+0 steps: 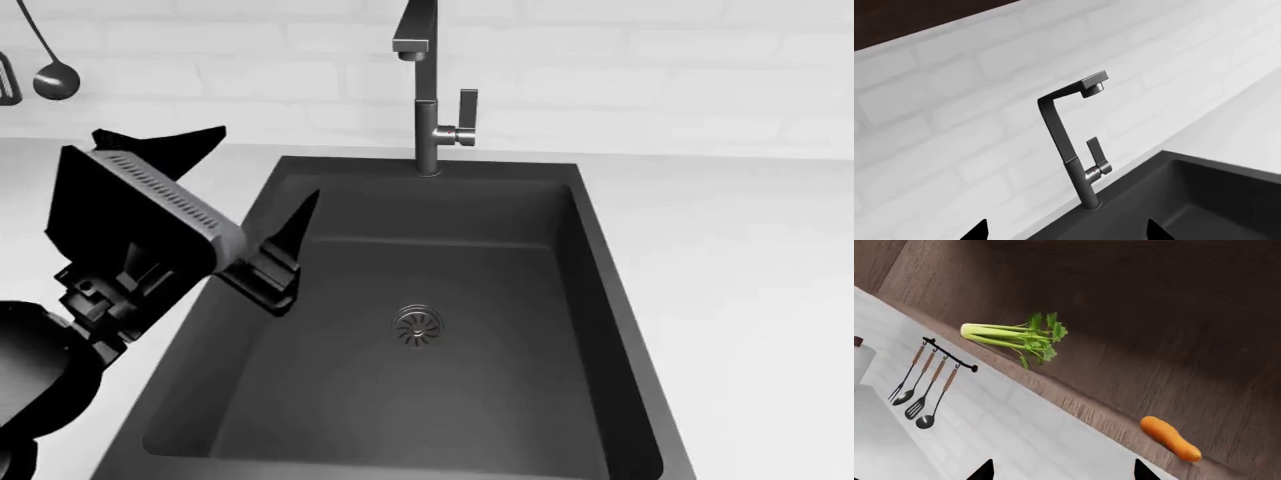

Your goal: Pick the celery, carrot from the counter and place them in the cabinet. Then close the cabinet.

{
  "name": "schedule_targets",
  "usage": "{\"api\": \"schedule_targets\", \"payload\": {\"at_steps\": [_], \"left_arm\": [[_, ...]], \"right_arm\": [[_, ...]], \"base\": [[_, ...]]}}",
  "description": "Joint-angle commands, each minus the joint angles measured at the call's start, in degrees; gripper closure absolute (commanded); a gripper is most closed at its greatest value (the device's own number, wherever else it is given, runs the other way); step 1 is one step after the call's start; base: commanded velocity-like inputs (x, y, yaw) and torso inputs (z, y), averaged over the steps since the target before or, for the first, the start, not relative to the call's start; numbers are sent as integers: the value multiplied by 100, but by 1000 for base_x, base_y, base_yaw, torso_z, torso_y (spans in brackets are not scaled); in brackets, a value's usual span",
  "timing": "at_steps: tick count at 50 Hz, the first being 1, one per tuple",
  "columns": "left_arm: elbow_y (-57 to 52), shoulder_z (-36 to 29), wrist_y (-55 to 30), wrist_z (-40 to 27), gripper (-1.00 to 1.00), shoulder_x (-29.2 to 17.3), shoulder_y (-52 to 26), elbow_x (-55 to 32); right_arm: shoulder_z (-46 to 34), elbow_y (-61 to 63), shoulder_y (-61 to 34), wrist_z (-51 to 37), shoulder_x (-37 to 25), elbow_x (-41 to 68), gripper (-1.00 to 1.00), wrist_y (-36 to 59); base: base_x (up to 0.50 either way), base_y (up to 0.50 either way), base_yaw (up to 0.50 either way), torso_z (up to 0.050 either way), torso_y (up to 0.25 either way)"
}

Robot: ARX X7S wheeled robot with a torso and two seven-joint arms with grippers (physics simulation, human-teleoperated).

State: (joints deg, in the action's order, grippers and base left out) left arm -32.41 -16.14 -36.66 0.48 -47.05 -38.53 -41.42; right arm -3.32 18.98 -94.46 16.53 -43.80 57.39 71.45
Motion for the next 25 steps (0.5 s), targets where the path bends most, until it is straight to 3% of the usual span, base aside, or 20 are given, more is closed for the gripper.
{"api": "schedule_targets", "payload": {"at_steps": [1, 12, 25], "left_arm": [[-126, 25, 50, -36, -100, -20, 18, 5], [-104, -63, -40, 9, -100, 31, -205, 3], [-82, -133, -93, 39, -100, 48, -320, 18]], "right_arm": [[111, 359, 782, 69, -160, 349, -100, 112], [71, 591, 1409, 231, -378, 502, -100, 119], [190, 138, 1542, -152, -207, 855, -100, 523]], "base": [[0, 0, 0, 0, 0], [0, 0, 0, 0, 0], [0, 0, 0, 0, 0]]}}
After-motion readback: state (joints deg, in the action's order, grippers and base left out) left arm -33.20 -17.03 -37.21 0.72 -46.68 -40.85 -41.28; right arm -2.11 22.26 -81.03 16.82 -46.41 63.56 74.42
